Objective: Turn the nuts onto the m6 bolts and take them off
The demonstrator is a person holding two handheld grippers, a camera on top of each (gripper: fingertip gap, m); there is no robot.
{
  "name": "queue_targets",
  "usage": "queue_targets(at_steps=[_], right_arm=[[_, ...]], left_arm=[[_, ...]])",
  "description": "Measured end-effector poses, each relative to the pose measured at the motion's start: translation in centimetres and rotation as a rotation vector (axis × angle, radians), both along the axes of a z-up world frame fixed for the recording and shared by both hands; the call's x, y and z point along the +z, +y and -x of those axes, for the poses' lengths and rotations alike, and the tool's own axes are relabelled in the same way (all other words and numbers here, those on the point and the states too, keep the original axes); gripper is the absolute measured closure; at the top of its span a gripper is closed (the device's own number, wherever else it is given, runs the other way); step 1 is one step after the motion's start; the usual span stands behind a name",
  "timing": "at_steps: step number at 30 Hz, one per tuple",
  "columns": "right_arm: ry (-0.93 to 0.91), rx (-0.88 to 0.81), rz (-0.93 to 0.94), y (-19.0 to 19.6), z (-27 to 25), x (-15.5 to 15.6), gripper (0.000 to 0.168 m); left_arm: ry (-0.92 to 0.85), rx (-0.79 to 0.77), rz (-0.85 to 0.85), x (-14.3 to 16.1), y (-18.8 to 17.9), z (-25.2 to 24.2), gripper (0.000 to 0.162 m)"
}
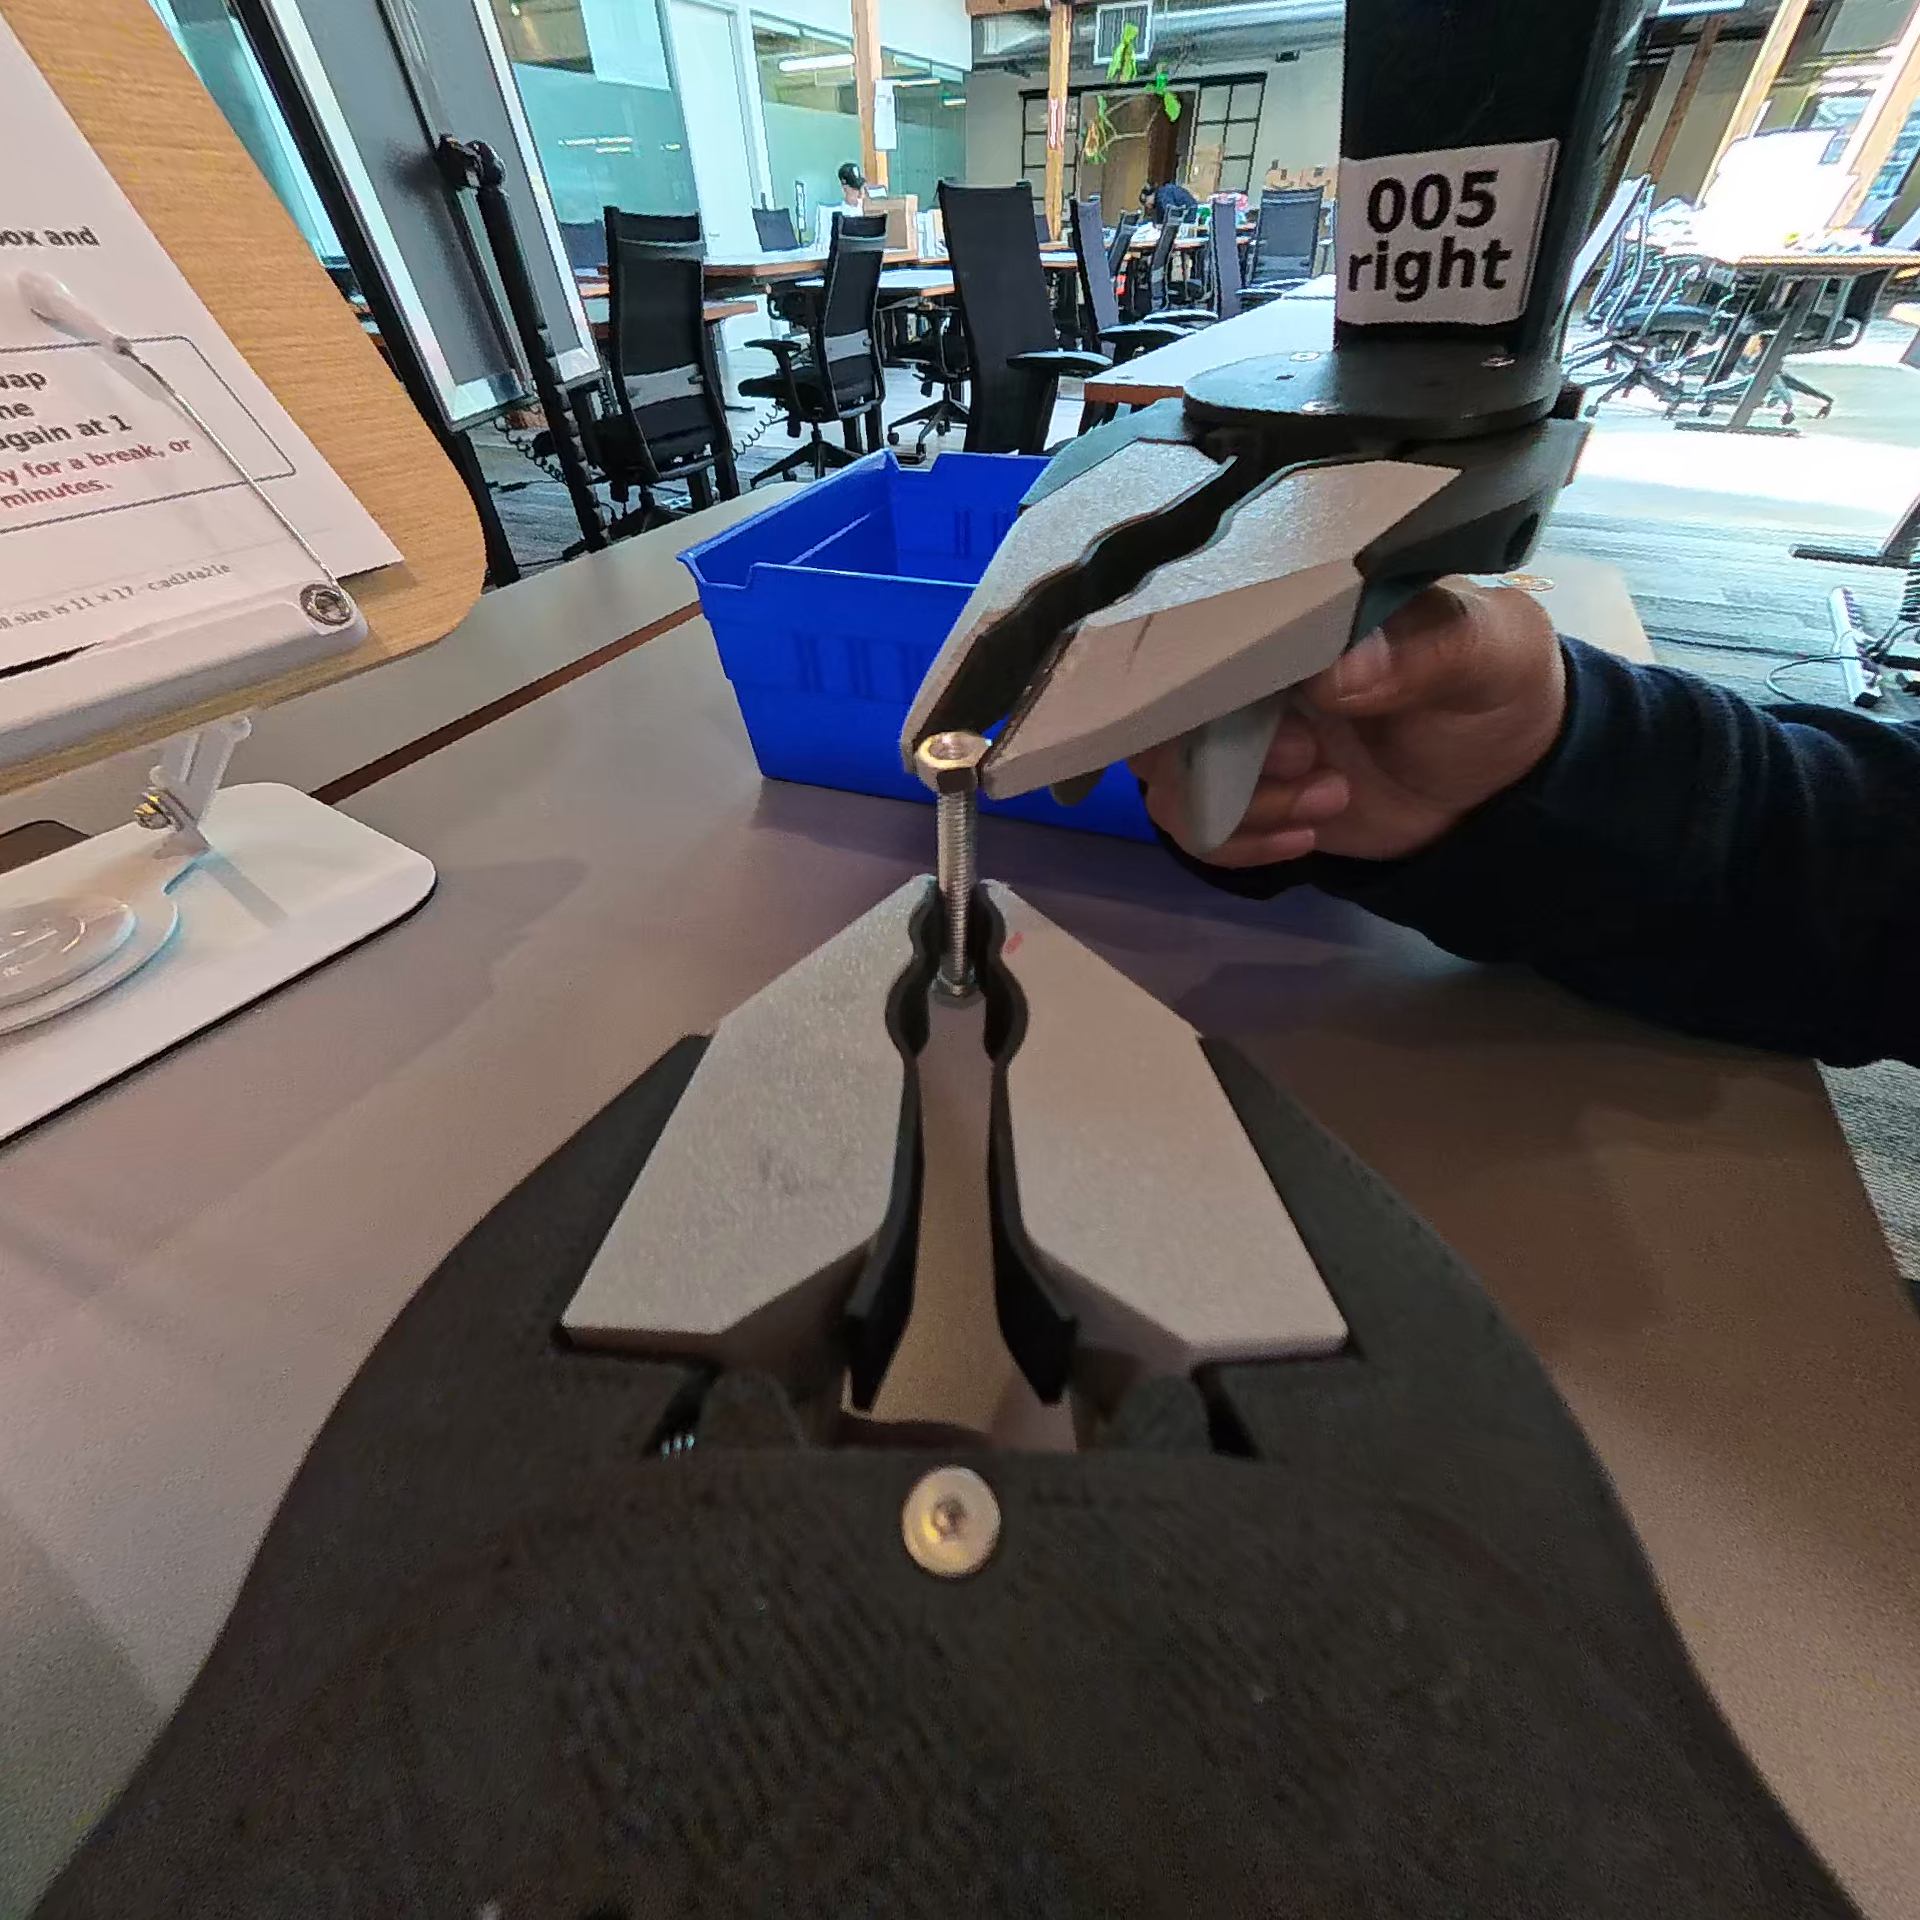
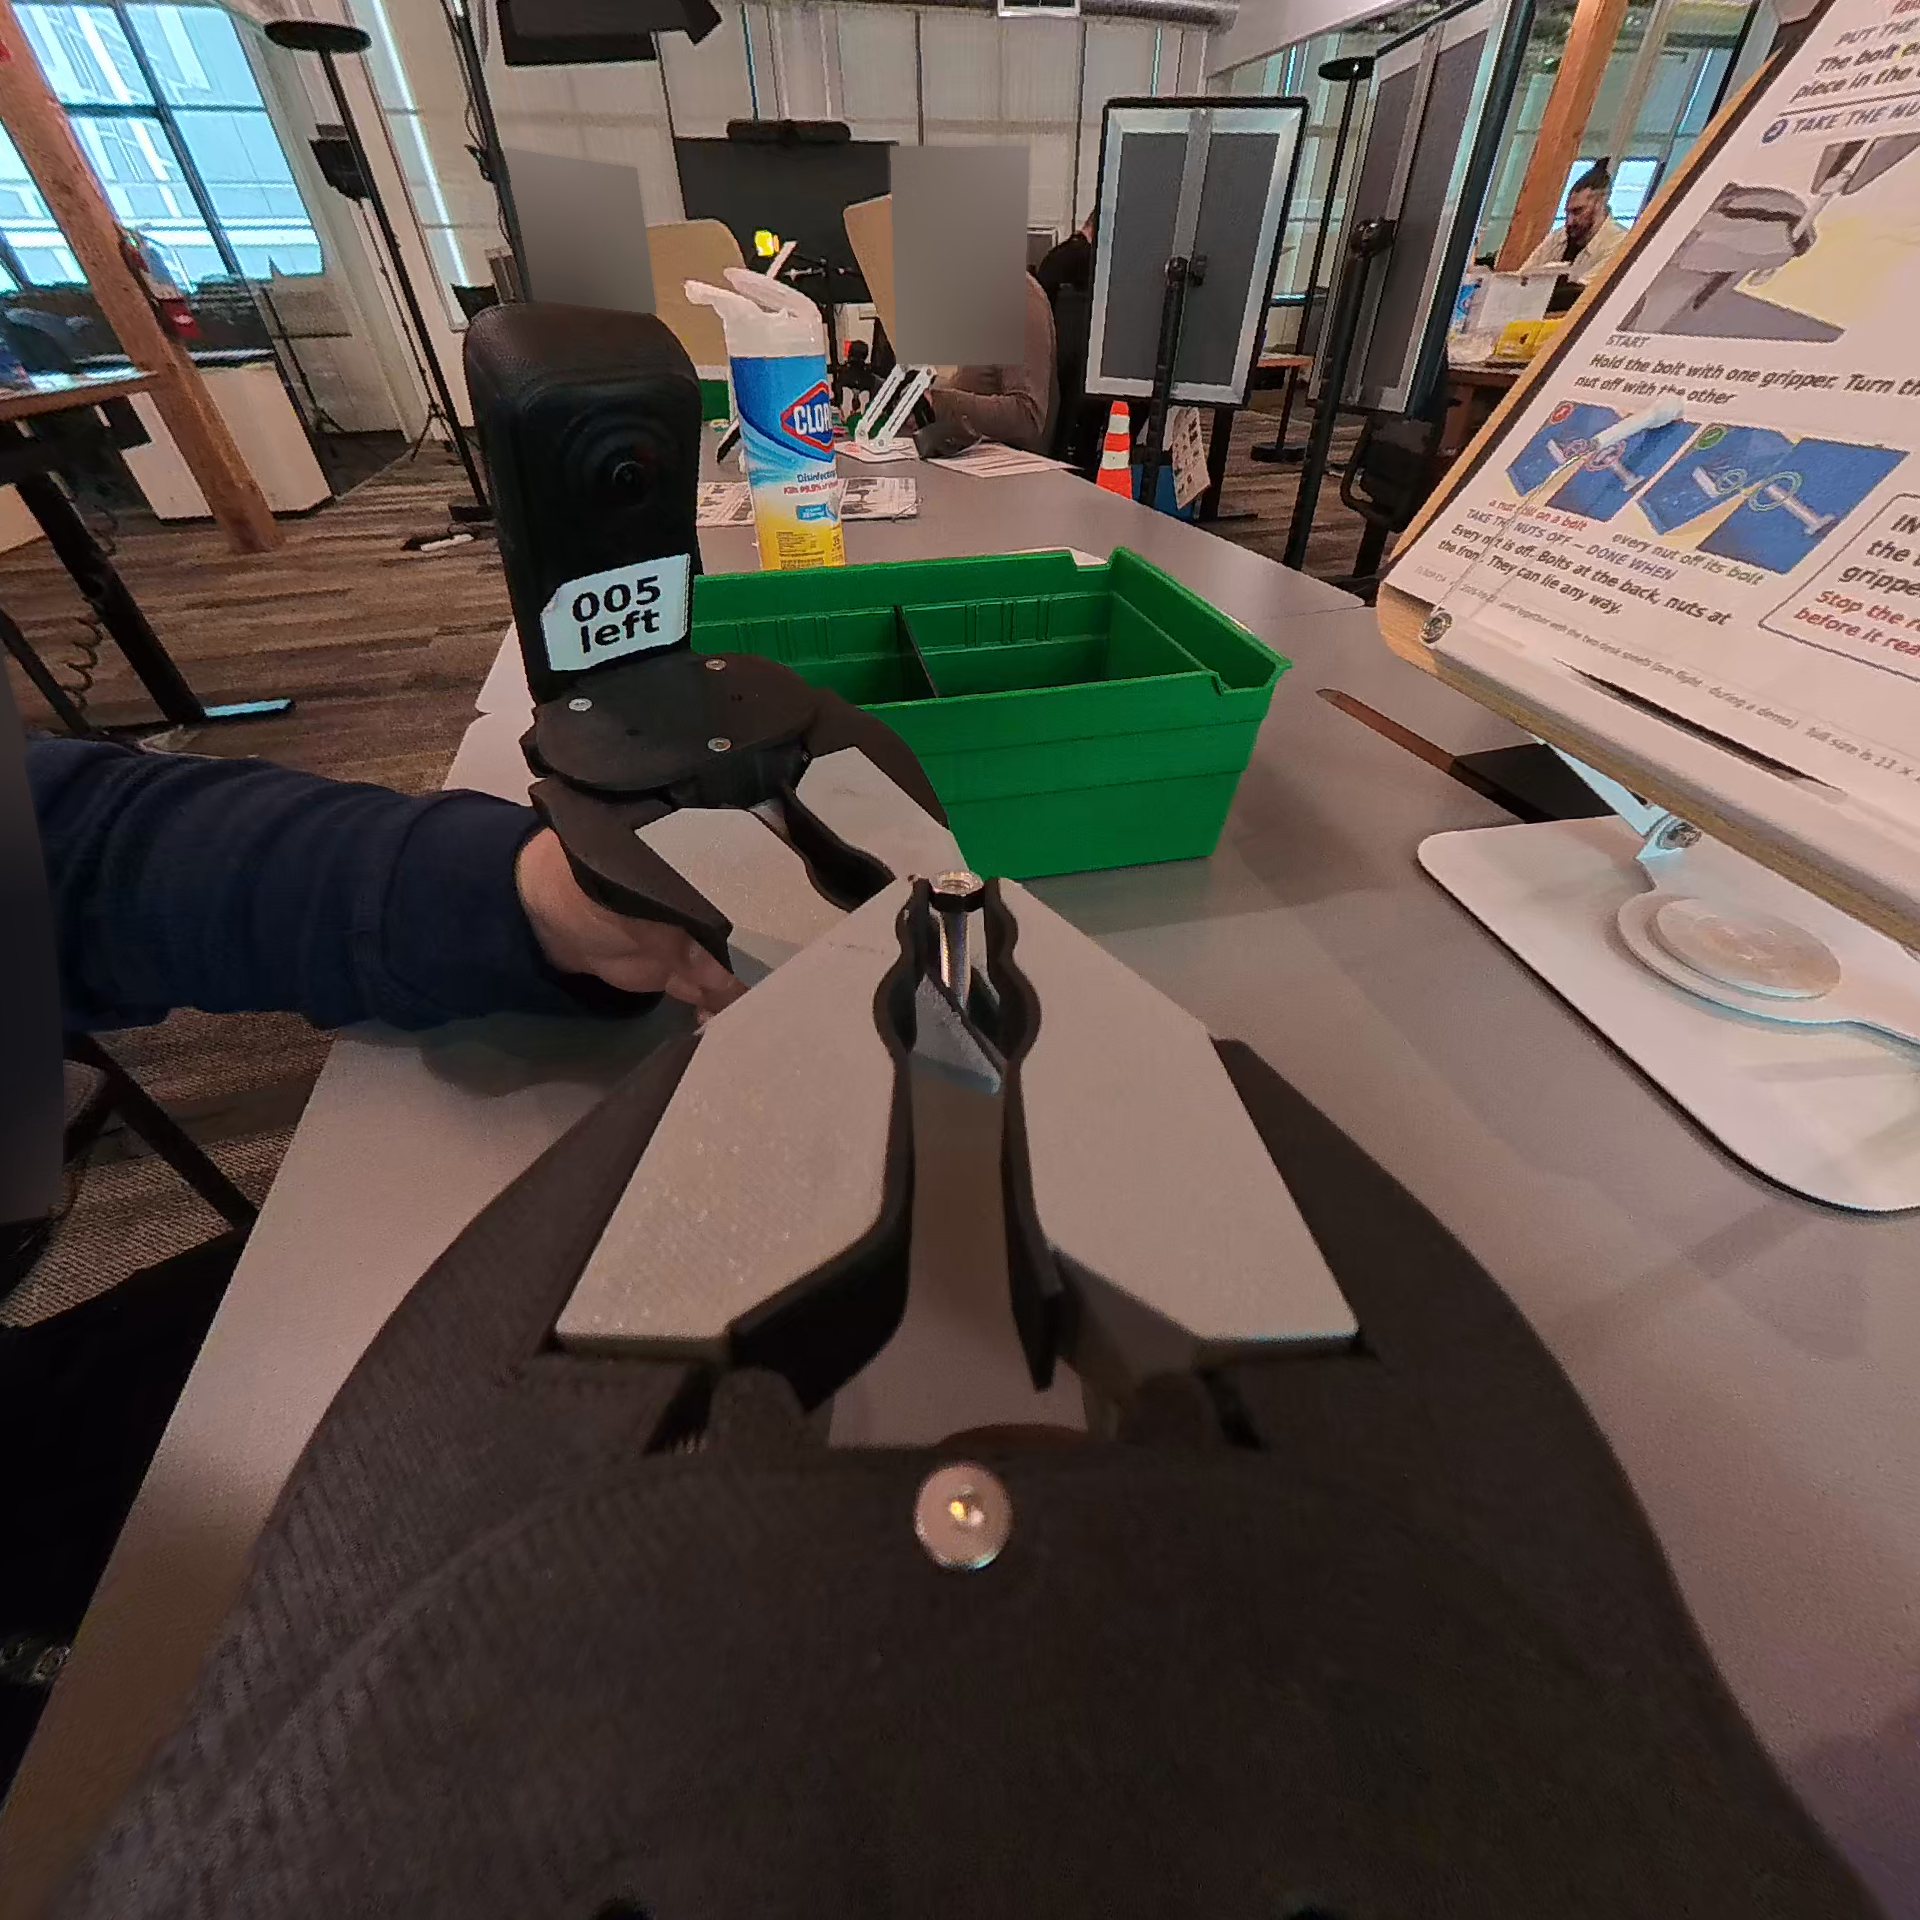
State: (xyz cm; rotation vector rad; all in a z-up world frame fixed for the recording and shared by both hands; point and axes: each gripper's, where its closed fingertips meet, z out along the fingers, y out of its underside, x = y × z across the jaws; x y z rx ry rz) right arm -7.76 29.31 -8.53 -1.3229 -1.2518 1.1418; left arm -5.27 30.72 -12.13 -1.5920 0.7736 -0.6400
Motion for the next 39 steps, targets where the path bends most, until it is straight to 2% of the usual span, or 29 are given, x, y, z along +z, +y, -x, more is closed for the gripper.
queue_targets(at_steps=[20, 39], right_arm=[[0.015, 0.000, 0.006, 0.1, 0.0, 0.0, 0.162], [-0.029, -0.169, -0.006, 1.4, 0.6, -0.9, 0.161]], left_arm=[[-0.038, -0.013, 0.044, 0.0, -0.1, -0.1, 0.160], [0.054, 0.153, 0.007, -0.9, 1.4, 1.0, 0.160]])
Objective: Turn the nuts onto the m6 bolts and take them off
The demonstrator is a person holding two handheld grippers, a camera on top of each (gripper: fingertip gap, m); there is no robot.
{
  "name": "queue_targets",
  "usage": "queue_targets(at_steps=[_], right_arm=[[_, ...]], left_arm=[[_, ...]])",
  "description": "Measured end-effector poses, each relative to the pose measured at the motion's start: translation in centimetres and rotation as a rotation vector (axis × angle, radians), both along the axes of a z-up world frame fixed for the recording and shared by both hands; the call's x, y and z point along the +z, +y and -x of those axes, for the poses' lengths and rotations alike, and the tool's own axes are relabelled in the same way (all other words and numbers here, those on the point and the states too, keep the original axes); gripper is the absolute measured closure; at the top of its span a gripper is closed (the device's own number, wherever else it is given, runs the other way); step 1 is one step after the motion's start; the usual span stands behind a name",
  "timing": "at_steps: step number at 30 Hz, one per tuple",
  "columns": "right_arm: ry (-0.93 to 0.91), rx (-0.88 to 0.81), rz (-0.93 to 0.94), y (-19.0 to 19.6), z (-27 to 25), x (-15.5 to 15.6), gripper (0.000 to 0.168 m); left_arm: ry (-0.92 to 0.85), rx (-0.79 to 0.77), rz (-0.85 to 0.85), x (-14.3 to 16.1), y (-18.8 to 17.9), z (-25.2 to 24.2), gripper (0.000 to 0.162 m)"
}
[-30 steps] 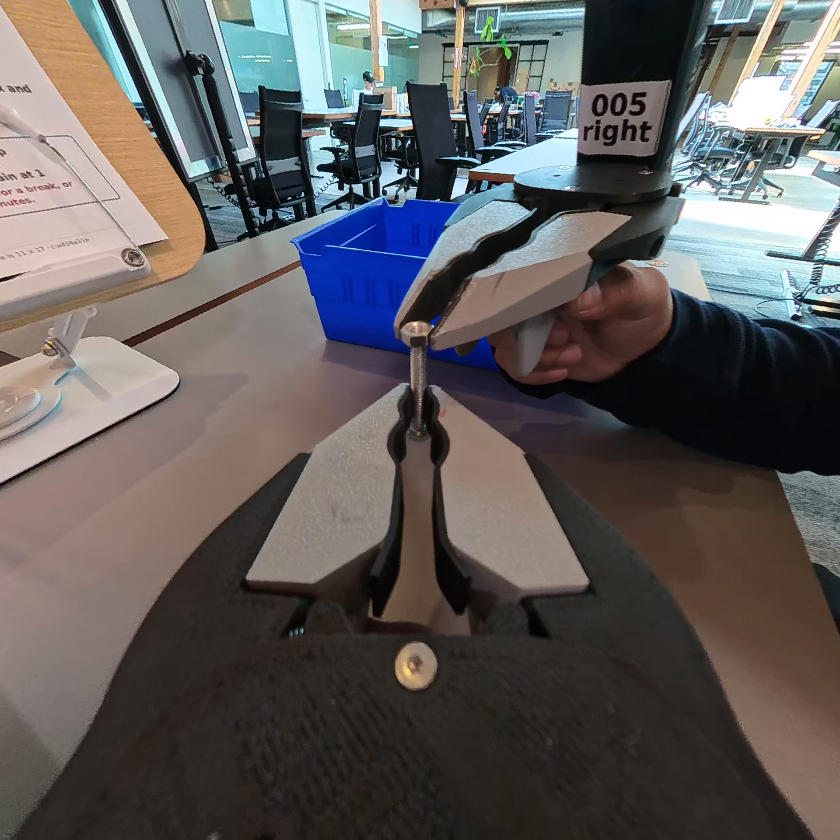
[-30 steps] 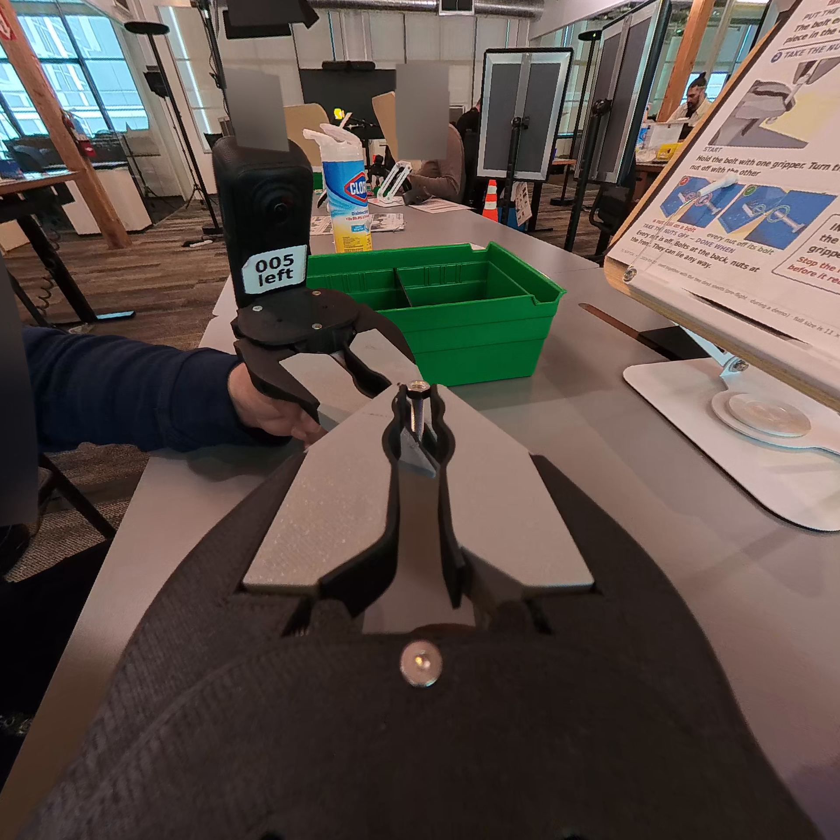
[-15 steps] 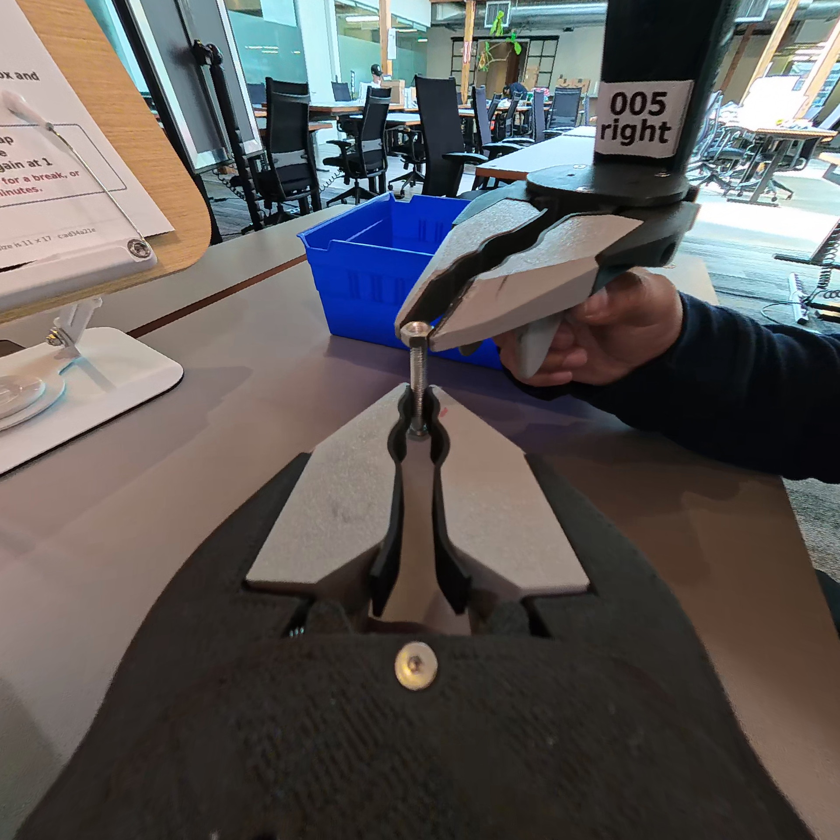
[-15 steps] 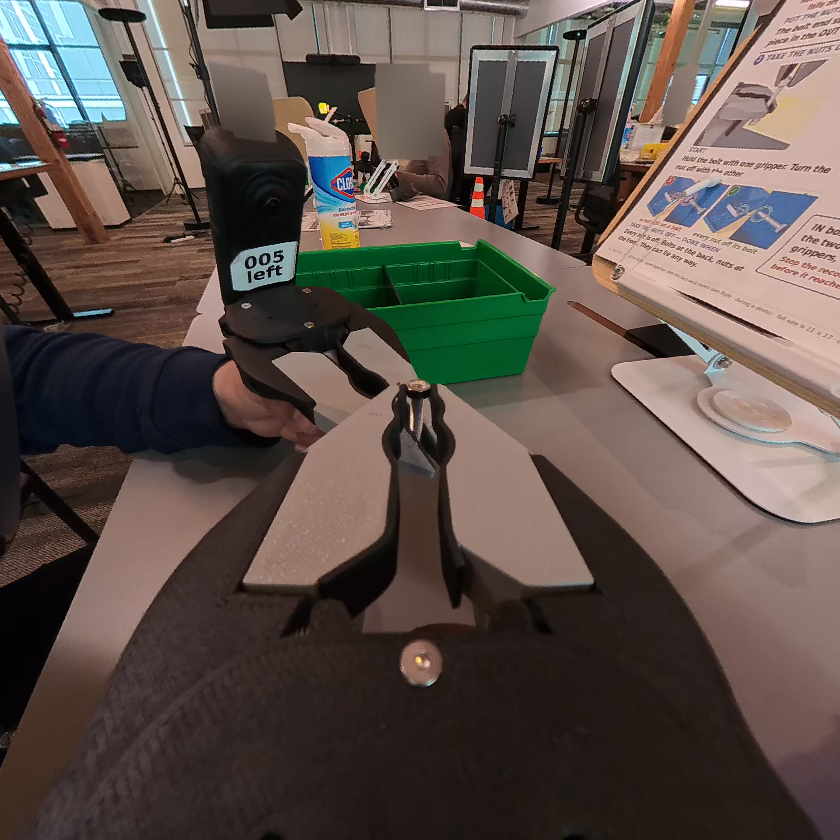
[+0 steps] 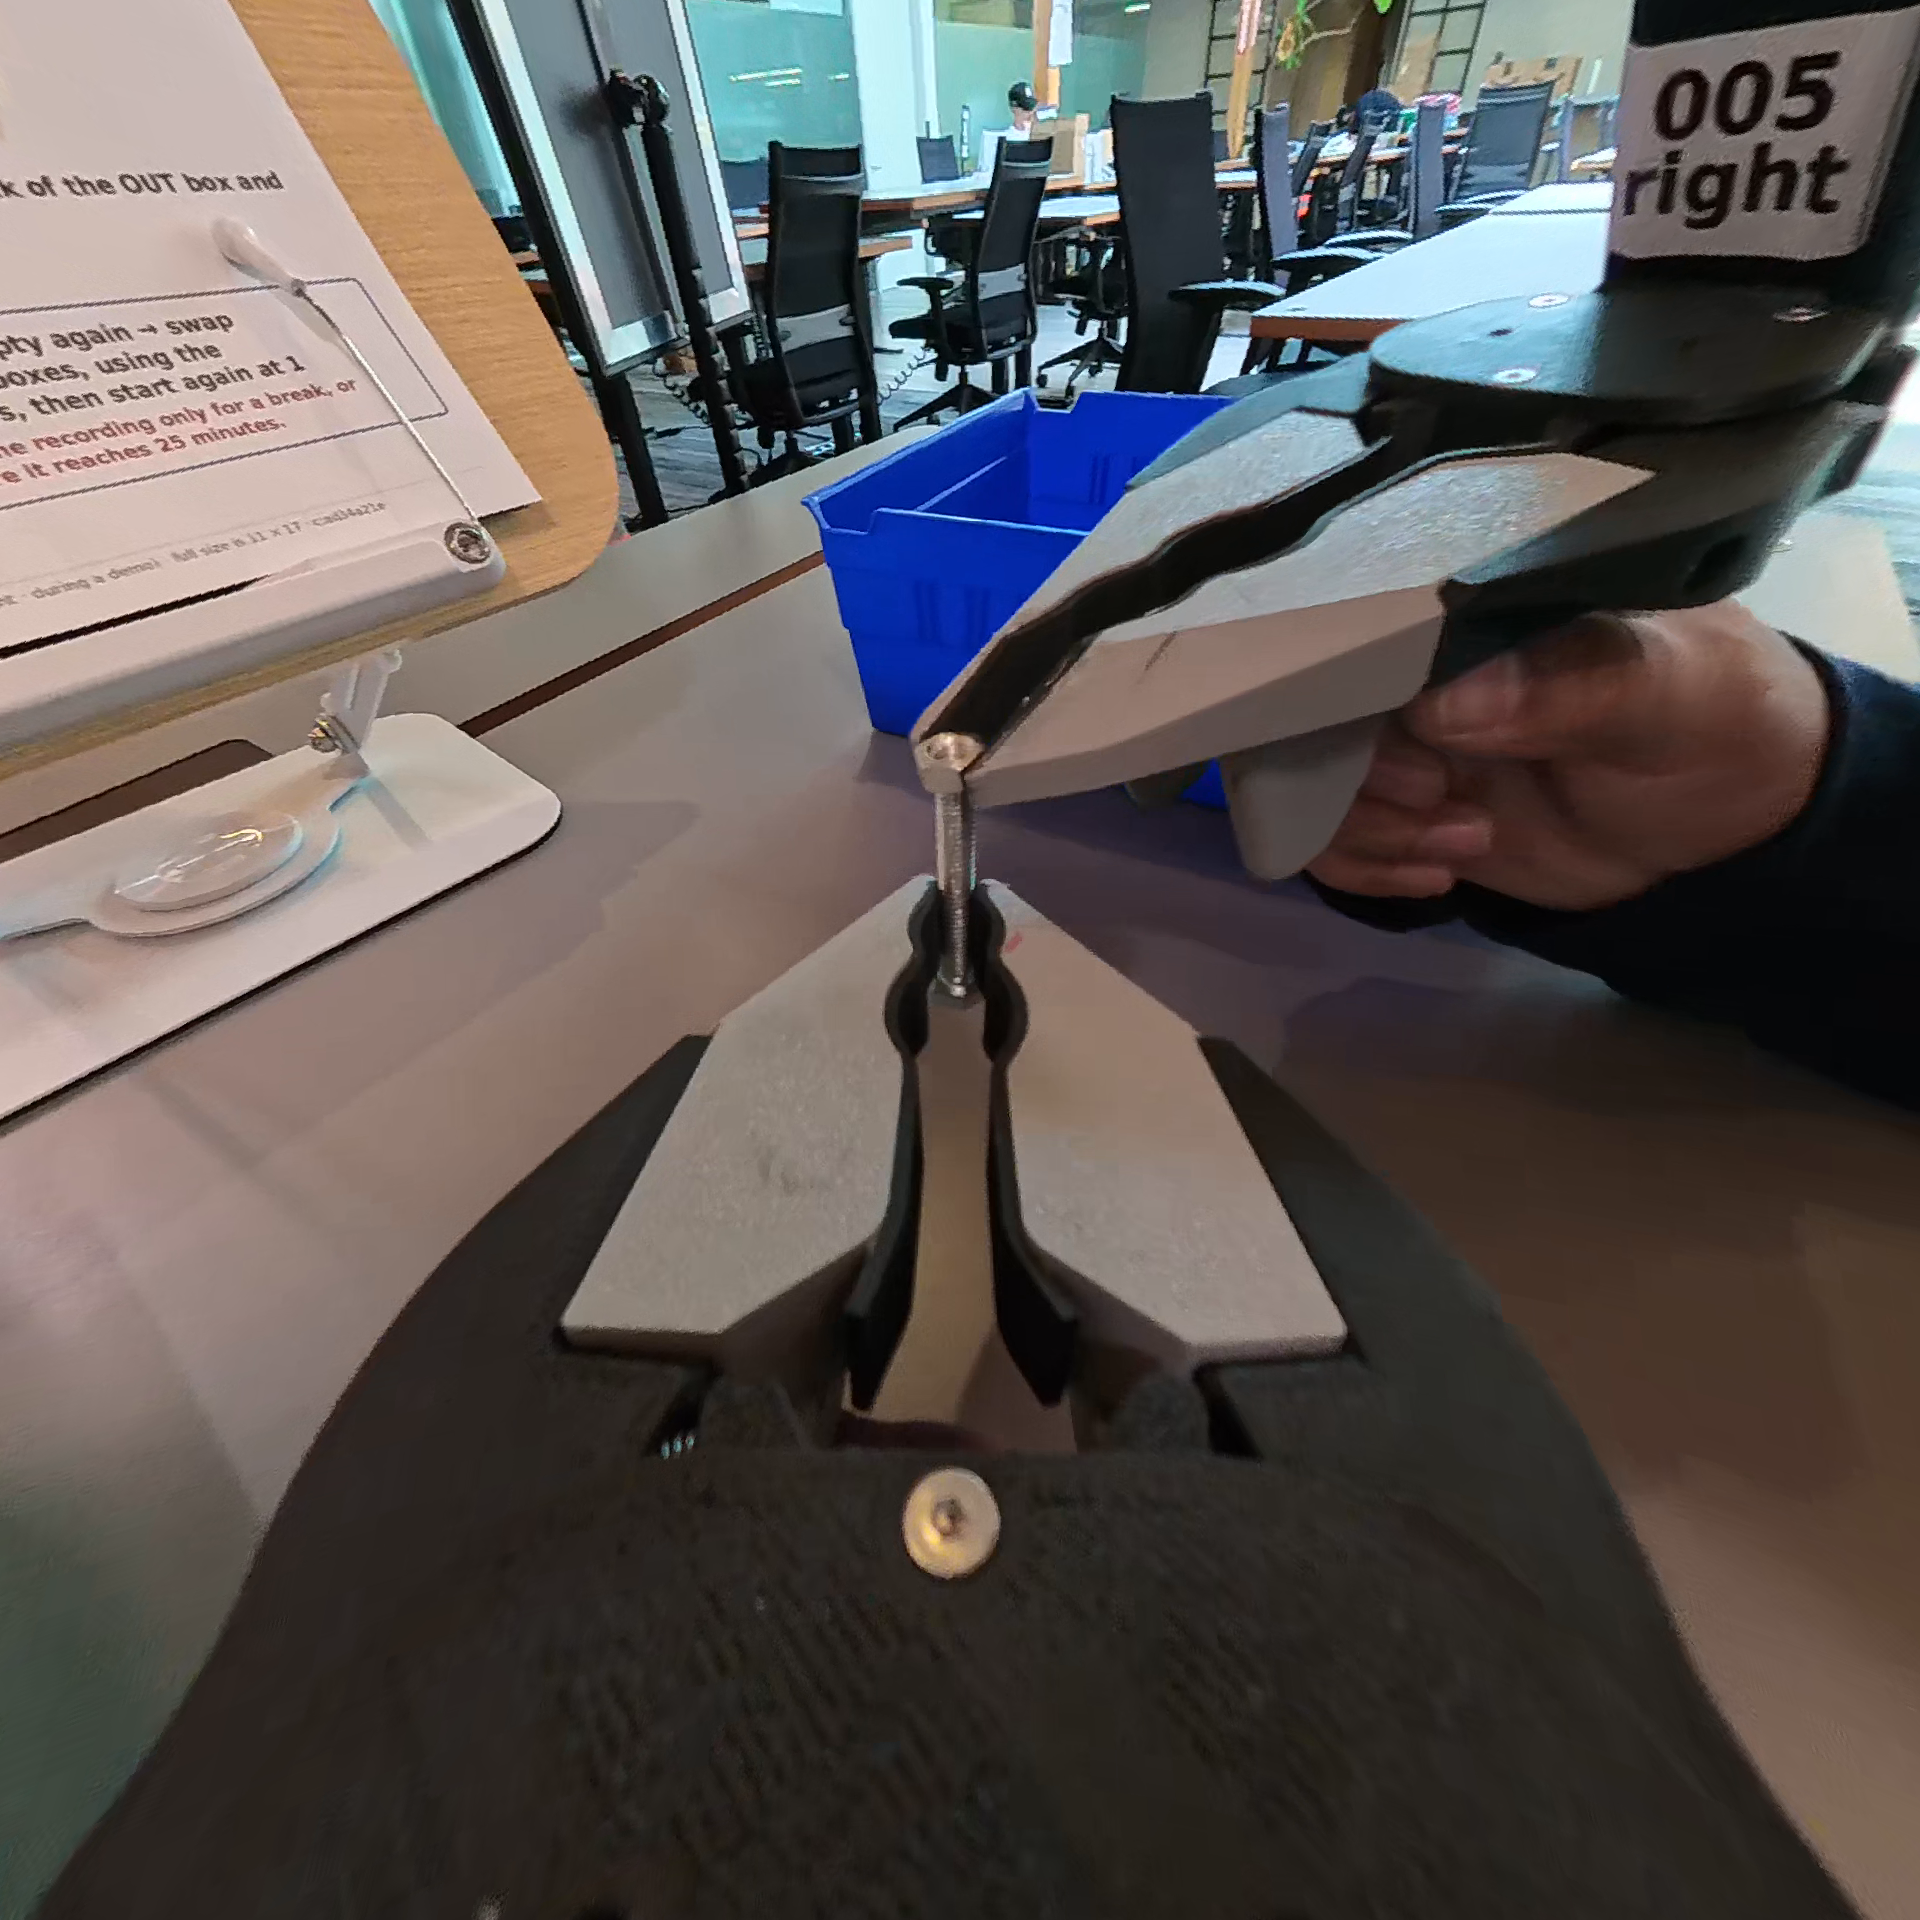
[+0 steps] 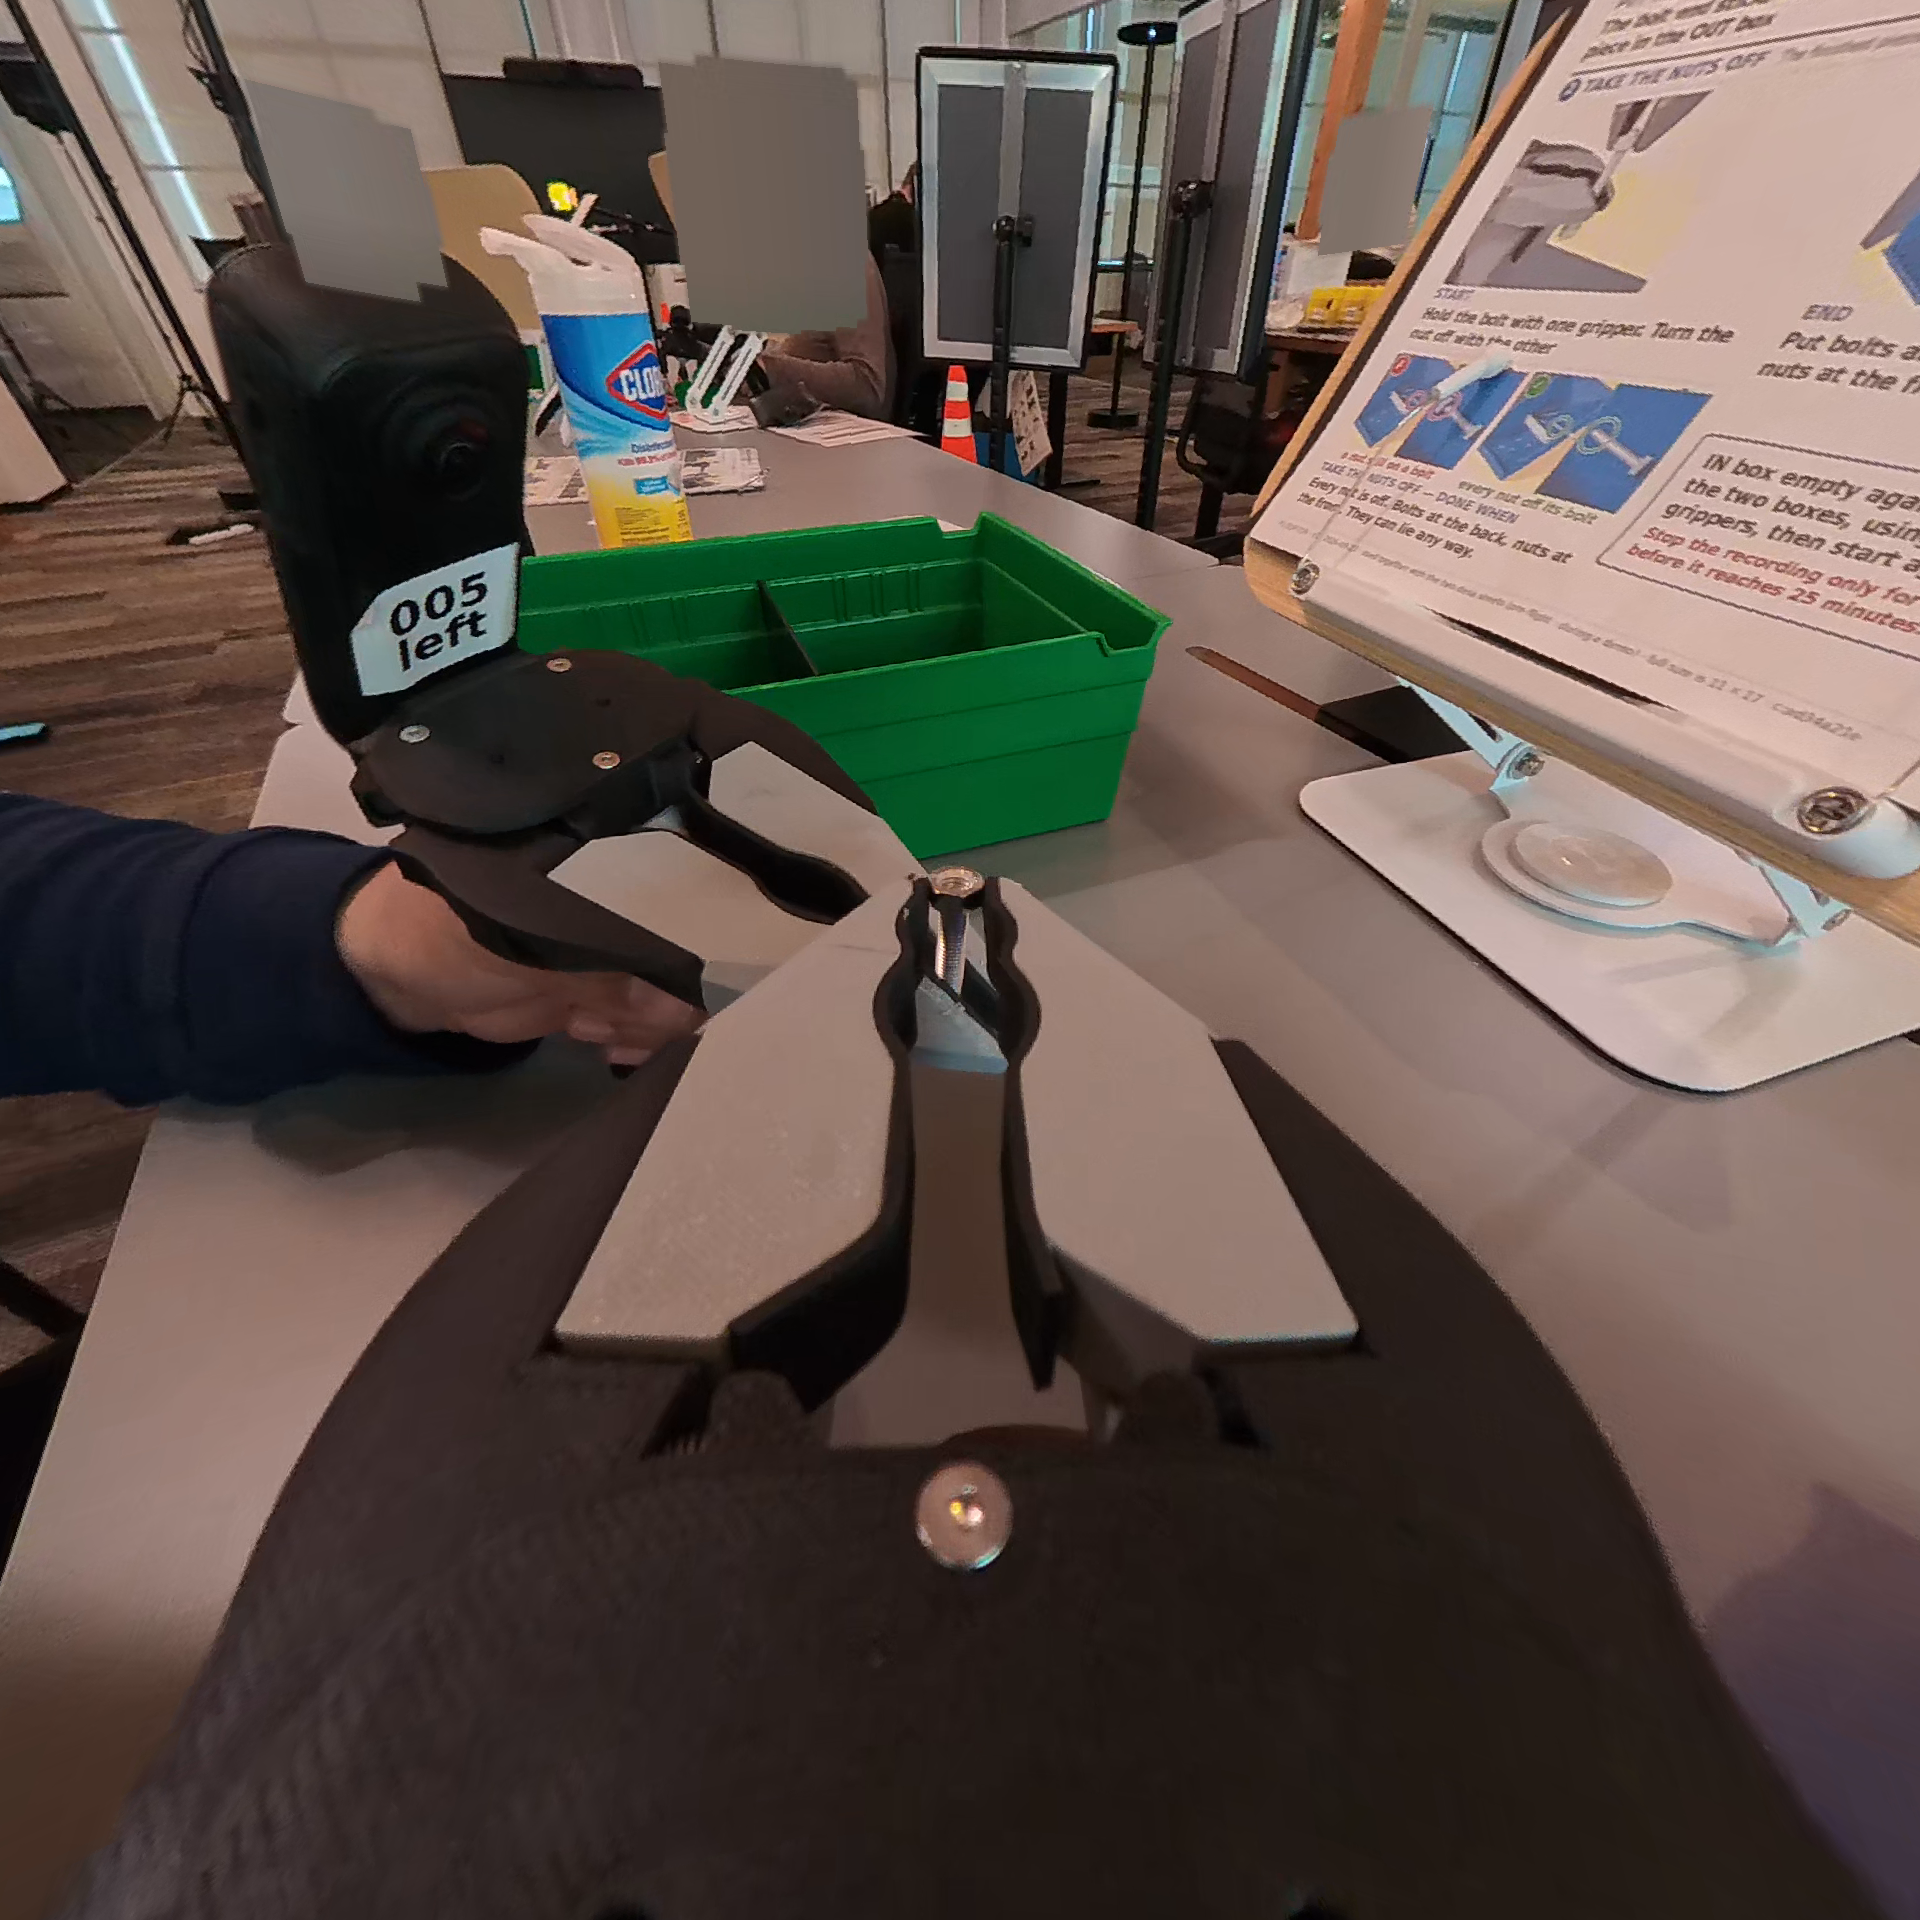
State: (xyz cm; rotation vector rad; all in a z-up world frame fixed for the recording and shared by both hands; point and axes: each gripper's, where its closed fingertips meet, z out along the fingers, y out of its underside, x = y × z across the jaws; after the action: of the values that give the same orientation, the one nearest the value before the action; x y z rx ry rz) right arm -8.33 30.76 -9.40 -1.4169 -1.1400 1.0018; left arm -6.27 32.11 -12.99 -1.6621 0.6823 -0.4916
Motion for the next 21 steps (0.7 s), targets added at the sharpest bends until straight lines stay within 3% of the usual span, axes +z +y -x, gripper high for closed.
queue_targets(at_steps=[7, 21], right_arm=[[0.032, -0.076, 0.048, 0.56, 0.34, -0.31, 0.162], [0.028, -0.101, 0.038, 0.67, 0.46, -0.61, 0.162]], left_arm=[[0.022, 0.074, 0.002, -0.34, 0.61, 0.51, 0.160], [0.020, 0.077, 0.028, -0.69, 0.68, 0.58, 0.160]])
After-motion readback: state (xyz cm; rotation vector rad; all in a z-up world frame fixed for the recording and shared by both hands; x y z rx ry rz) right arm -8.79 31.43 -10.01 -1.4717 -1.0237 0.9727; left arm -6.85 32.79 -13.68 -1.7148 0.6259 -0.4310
